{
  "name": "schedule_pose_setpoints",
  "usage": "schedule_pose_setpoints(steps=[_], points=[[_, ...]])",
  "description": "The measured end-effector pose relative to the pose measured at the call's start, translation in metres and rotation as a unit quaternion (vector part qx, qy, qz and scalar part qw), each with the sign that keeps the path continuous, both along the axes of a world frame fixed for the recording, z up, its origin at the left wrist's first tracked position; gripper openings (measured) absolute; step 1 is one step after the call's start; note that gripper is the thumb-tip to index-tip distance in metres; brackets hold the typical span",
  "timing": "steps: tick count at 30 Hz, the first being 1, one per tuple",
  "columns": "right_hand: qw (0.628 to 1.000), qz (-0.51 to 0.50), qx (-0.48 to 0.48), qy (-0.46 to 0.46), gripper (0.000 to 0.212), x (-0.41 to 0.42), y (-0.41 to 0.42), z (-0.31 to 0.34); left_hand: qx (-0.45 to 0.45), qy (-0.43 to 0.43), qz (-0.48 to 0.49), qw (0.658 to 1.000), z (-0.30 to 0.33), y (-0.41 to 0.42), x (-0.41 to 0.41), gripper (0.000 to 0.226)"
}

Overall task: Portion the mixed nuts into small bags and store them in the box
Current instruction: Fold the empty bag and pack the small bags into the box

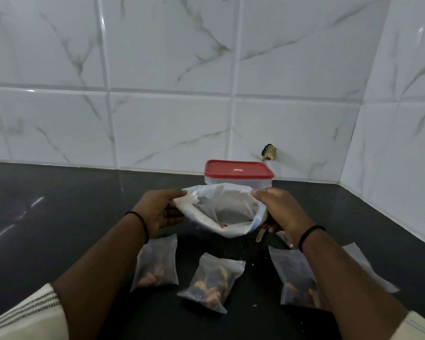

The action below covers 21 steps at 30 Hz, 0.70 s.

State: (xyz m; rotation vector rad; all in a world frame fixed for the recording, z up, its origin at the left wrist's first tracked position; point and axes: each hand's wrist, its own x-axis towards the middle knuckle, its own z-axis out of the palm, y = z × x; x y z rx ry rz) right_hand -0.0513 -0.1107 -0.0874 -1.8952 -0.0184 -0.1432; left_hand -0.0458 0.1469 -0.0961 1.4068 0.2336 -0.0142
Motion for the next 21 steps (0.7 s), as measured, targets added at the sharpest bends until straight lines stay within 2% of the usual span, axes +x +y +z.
schedule_pose_setpoints(steps=[4, 7, 13, 16, 18, 19, 21], points=[[0.991, -0.017, 0.106, 0.080, 0.029, -0.004, -0.002, 0.007, -0.077, -0.001, -0.052, 0.996, 0.002, 0.004, 0.003, 0.022], [0.980, -0.005, 0.158, 0.124, 0.027, -0.002, -0.006, 0.007, -0.062, -0.010, -0.092, 0.994, 0.003, 0.002, 0.000, 0.020], [0.975, 0.025, 0.167, 0.146, 0.019, 0.002, -0.004, 0.002, -0.048, 0.001, -0.133, 0.990, 0.005, -0.002, -0.004, 0.037], [0.991, -0.012, 0.111, 0.068, 0.010, 0.004, 0.002, 0.001, -0.032, -0.007, -0.107, 0.994, 0.004, -0.005, -0.003, 0.029], [0.997, -0.065, -0.003, -0.038, 0.008, 0.006, 0.003, -0.003, 0.008, -0.015, -0.072, 0.997, 0.003, -0.007, 0.000, 0.030], [0.986, -0.098, -0.091, -0.098, 0.009, 0.006, 0.003, -0.006, 0.068, -0.024, -0.040, 0.997, 0.001, -0.007, 0.003, 0.030], [0.946, -0.147, -0.226, -0.181, 0.012, 0.005, 0.004, -0.008, 0.220, -0.040, 0.038, 0.974, -0.002, -0.007, 0.005, 0.029]])
